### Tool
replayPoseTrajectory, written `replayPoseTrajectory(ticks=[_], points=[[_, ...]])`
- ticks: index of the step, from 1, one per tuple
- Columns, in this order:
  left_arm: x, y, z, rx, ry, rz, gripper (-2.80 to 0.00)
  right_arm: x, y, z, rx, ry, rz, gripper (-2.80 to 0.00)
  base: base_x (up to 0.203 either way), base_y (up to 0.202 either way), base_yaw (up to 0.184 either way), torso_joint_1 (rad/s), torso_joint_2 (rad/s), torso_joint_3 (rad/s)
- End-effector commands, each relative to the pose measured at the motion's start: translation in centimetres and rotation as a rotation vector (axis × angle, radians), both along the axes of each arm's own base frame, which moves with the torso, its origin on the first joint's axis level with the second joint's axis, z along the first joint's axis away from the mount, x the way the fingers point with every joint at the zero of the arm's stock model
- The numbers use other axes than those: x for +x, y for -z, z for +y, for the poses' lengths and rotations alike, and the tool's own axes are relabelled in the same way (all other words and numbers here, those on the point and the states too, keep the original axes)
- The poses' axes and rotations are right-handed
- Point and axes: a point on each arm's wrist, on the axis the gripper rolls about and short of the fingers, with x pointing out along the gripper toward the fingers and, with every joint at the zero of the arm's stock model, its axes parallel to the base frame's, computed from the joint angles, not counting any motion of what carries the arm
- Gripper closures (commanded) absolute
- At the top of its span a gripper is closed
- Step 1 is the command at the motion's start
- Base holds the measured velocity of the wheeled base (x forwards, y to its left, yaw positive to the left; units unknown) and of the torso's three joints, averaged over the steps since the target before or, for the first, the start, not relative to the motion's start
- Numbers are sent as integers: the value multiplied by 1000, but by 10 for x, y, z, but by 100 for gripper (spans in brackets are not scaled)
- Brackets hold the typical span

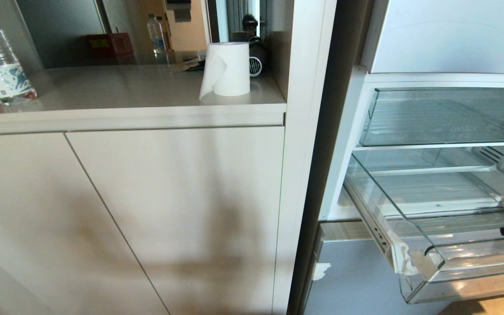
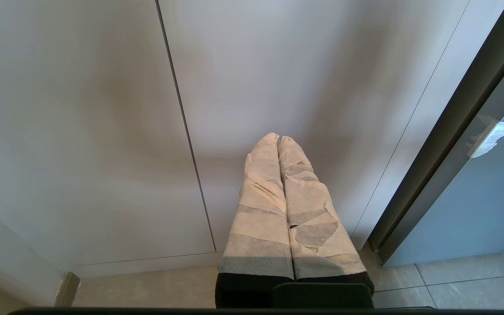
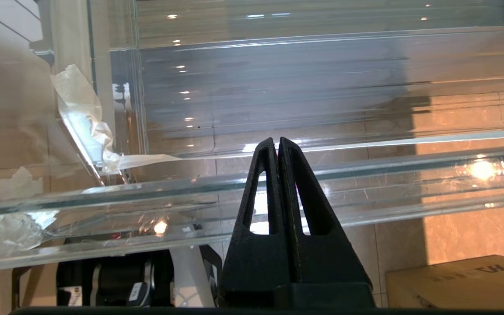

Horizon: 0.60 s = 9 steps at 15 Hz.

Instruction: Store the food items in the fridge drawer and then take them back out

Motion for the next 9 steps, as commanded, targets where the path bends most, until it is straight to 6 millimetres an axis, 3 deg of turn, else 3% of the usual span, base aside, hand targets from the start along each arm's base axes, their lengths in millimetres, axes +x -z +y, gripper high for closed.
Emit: replayPoseTrajectory(ticks=[1, 6, 9], points=[[0, 0, 0, 0, -1, 2, 0, -1, -6, 0, 0, 0, -30, 0, 0, 0, 0, 0, 0, 0], [0, 0, 0, 0, 0, 2, 0, 12, -36, 3, 1, -16, -319, 0, 0, 0, 0, 0, 0, 0], [0, 0, 0, 0, 0, 2, 0, -5, -45, 5, 26, -10, -421, 0, 0, 0, 0, 0, 0, 0]])
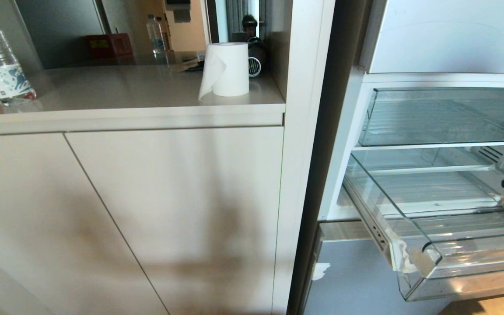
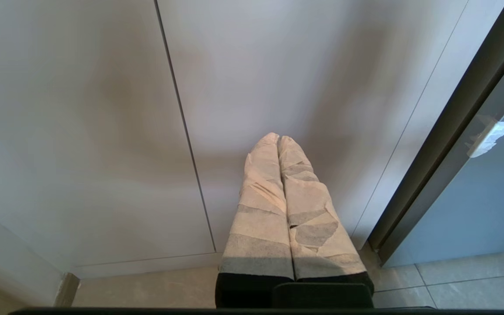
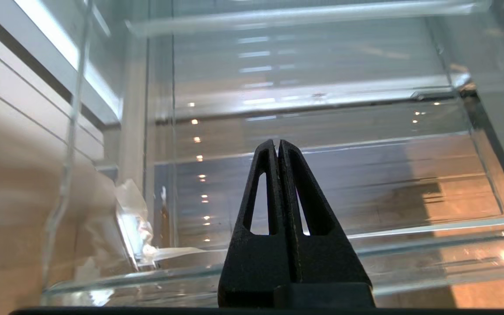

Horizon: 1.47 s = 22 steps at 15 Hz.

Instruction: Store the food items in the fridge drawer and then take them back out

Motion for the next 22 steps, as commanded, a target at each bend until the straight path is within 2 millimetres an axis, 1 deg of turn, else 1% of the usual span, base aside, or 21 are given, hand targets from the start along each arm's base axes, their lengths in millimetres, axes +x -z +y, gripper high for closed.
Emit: replayPoseTrajectory(ticks=[1, 2, 4, 5, 6, 7, 8, 9, 12, 13, 14, 15, 17, 22], points=[[0, 0, 0, 0, 0, 2, 0, -24, -8, 1, 5, 0, -78, 0, 0, 0, 0, 0, 0, 0], [0, 0, 0, 0, 0, 2, 0, -43, -13, 1, 6, 0, -132, 0, 0, 0, 0, 0, 0, 0], [0, 0, 0, 0, -1, 2, 0, -88, -19, 1, 3, -3, -267, 0, 0, 0, 0, 0, 0, 0], [0, 0, 0, 0, -2, 2, 0, -114, -18, 1, -2, -7, -340, 0, 0, 0, 0, 0, 0, 0], [0, 0, 0, 0, 0, 2, 0, -139, -13, 2, -12, -18, -409, 0, 0, 0, 0, 0, 0, 0], [0, 0, 0, 0, 0, 2, 0, -161, -4, 2, -25, -35, -464, 0, 0, 0, 0, 0, 0, 0], [0, 0, 0, 0, 0, 2, 0, -179, 13, 3, -39, -60, -501, 0, 0, 0, 0, 0, 0, 0], [0, 0, 0, 0, -1, 2, 0, -189, 36, 3, -47, -94, -507, 0, 0, 0, 0, 0, 0, 0], [0, 0, 0, 0, 0, 2, 0, -202, 112, 6, -49, -197, -482, 0, 0, 0, 0, 0, 0, 0], [0, 0, 0, 0, -2, 2, 0, -201, 134, 6, -52, -203, -465, 0, 0, 0, 0, 0, 0, 0], [0, 0, 0, -1, -1, 2, 0, -195, 158, 5, -75, -170, -427, 0, 0, 0, 0, 0, 0, 0], [0, 0, 0, -1, 0, 2, 0, -187, 176, 4, -117, -125, -390, 0, 0, 0, 0, 0, 0, 0], [0, 0, 0, -1, -2, 2, 0, -180, 191, 4, -161, -154, -389, 0, 0, 0, 0, 0, 0, 0], [0, 0, 0, -1, -2, 2, 0, -180, 191, 4, -115, -144, -392, 0, 0, 0, 0, 0, 0, 0]])
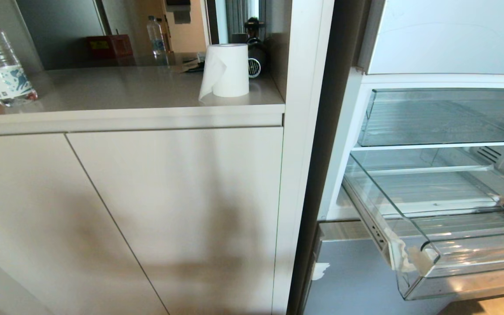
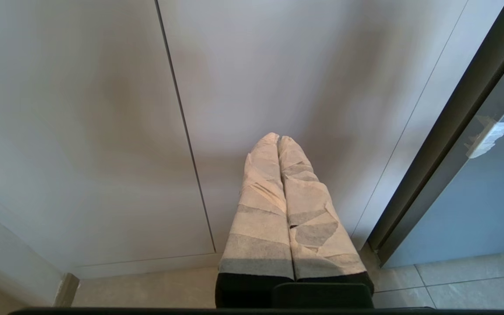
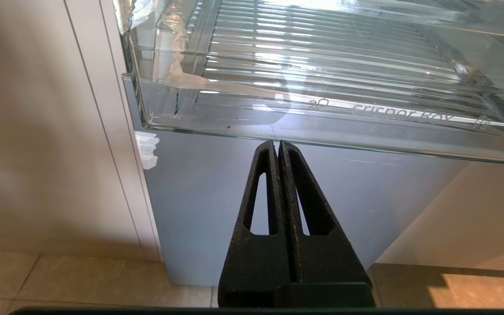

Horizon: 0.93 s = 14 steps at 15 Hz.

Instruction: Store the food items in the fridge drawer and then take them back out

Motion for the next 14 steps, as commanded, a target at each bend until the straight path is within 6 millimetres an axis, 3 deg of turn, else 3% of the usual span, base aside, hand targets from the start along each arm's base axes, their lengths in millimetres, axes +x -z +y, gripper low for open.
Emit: replayPoseTrajectory(ticks=[1, 8, 14], points=[[0, 0, 0, 0, 1, 2, 0, 0, 1, 0, 4, 13, 5, 0, 0, 0, 0, 0, 0, 0], [0, 0, 0, 0, -1, 2, 0, 0, 1, 0, 22, 22, 5, 0, 0, 0, 0, 0, 0, 0], [0, 0, 0, 0, 1, 2, 0, 0, 1, 0, 27, 23, 2, 0, -2, 6, -160, 1, 3, 1]])
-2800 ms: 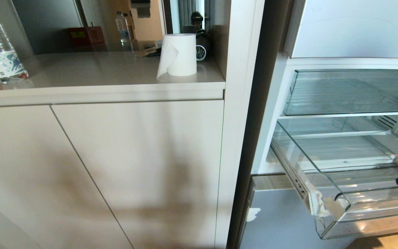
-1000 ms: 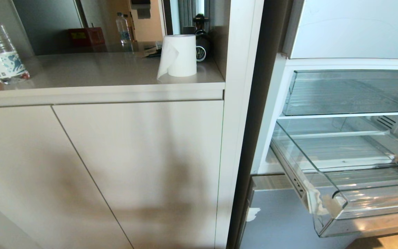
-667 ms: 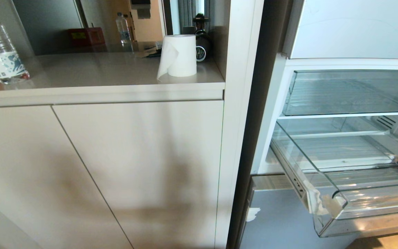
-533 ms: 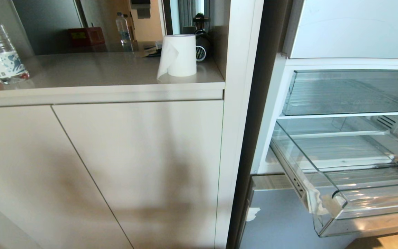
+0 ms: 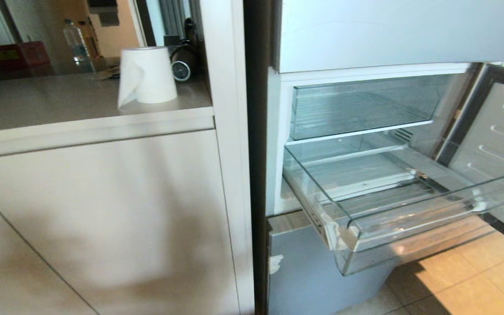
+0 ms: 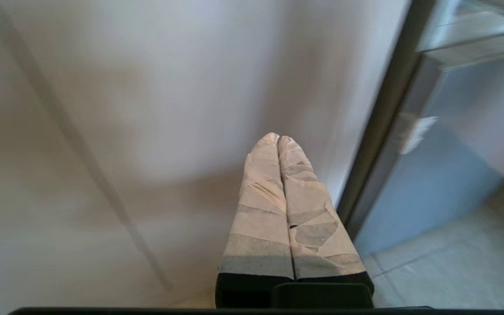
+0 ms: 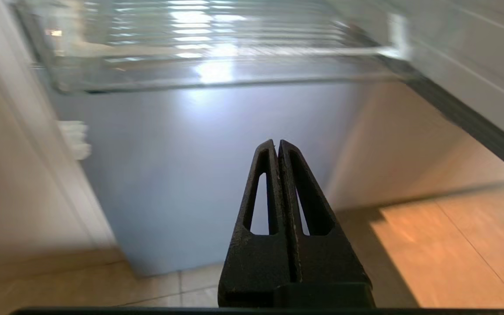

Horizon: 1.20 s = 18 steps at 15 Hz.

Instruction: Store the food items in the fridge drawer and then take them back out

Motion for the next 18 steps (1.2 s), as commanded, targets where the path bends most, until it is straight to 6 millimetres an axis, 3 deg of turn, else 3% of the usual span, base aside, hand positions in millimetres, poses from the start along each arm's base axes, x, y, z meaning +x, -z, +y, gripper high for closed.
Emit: replayPoseTrajectory(ticks=[1, 13, 15, 18], points=[[0, 0, 0, 0, 0, 2, 0, 0, 0, 0, 2, -1, 3, 0, -4, 9, -172, 2, -2, 2], [0, 0, 0, 0, -1, 2, 0, 0, 0, 0, 6, 3, 3, 0, 0, 7, -159, 3, 2, 1], [0, 0, 0, 1, 0, 2, 0, -1, -13, -1, 44, 62, -16, 0, 0, 0, 0, 0, 0, 0], [0, 0, 0, 0, -1, 2, 0, 13, -51, -3, 190, 187, 56, 0, 0, 0, 0, 0, 0, 0]])
